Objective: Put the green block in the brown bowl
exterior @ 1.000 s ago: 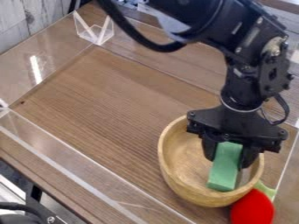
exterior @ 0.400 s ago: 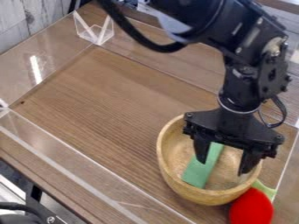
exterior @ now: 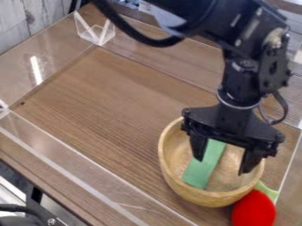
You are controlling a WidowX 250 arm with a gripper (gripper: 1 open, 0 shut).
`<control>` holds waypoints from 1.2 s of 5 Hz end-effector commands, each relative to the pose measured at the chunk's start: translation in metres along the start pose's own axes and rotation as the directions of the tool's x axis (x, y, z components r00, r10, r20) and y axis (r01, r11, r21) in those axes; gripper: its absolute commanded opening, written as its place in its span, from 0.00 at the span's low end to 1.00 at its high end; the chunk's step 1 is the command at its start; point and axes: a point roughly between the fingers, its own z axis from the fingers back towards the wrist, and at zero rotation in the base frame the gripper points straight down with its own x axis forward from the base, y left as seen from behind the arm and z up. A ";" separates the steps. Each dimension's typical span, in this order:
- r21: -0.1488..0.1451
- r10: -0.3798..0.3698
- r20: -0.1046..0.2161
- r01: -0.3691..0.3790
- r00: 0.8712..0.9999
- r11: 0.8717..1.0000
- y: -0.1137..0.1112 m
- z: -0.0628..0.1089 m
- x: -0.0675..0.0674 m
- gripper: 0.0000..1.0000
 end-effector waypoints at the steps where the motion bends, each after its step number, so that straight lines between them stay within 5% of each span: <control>1: -0.029 0.007 0.054 -0.006 0.999 1.000 0.002 0.019 0.011 1.00; 4: -0.022 0.055 0.100 -0.053 0.993 0.998 0.020 0.060 0.039 1.00; 6: 0.004 0.141 0.141 -0.143 0.980 0.990 0.065 0.082 0.071 1.00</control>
